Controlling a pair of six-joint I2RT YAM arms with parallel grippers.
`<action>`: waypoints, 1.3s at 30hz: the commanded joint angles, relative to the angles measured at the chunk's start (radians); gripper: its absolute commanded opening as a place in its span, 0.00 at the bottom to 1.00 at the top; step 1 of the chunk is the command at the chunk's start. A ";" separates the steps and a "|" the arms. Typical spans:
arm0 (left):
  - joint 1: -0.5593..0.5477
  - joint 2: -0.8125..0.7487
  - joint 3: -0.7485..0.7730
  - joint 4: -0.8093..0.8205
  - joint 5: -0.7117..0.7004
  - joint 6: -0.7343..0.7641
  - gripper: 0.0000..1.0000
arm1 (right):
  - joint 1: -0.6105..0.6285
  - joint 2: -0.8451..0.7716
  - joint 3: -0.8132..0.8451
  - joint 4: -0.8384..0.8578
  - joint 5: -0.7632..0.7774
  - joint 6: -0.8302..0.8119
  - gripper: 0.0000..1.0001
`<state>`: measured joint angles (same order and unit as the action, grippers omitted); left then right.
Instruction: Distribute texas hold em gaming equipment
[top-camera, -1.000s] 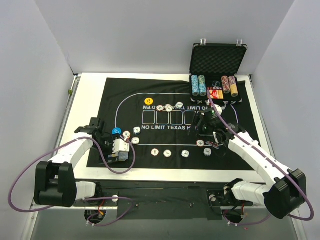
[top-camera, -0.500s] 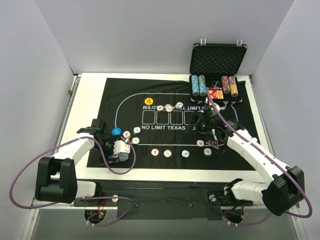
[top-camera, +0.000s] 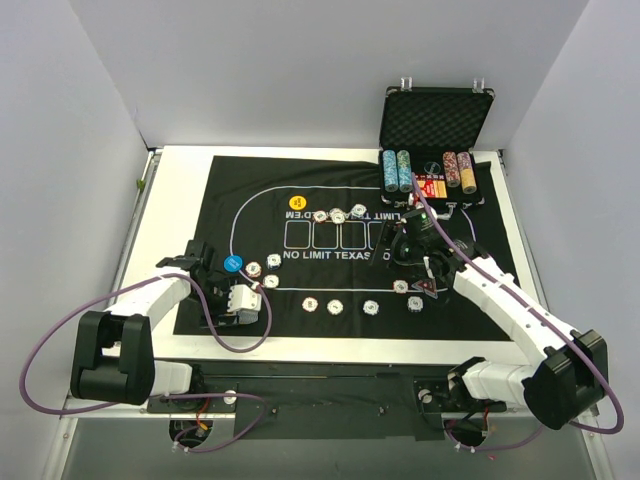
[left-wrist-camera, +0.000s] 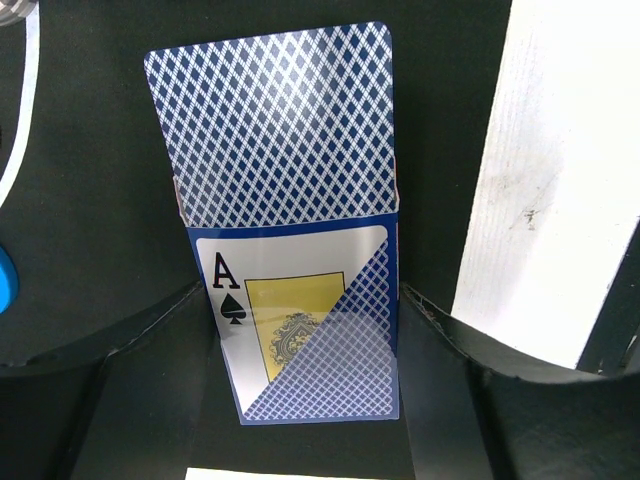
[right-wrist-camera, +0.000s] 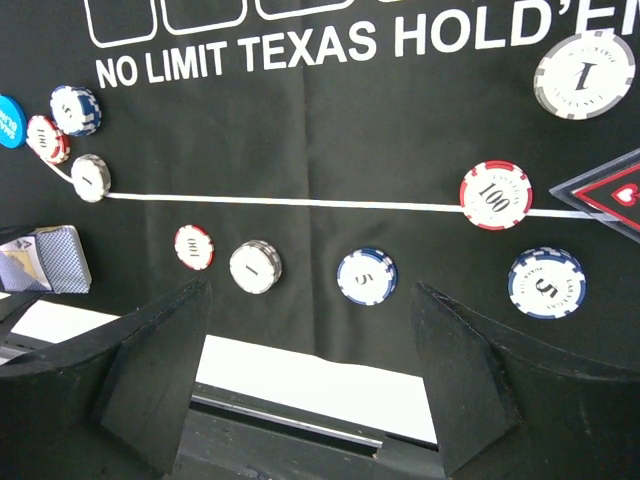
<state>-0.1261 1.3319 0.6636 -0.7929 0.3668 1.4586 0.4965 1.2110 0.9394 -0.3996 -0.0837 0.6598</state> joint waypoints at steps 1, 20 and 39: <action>-0.007 -0.016 0.013 -0.032 0.021 0.037 0.45 | -0.003 0.012 0.010 0.034 -0.031 0.023 0.75; -0.026 -0.036 0.414 -0.288 0.159 -0.130 0.08 | 0.206 0.136 -0.149 0.738 -0.378 0.352 0.88; -0.165 -0.013 0.642 -0.420 0.162 -0.250 0.00 | 0.330 0.426 -0.018 1.225 -0.459 0.609 1.00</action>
<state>-0.2764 1.3273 1.2572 -1.1828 0.4839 1.2278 0.8082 1.6367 0.8513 0.7311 -0.5285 1.2636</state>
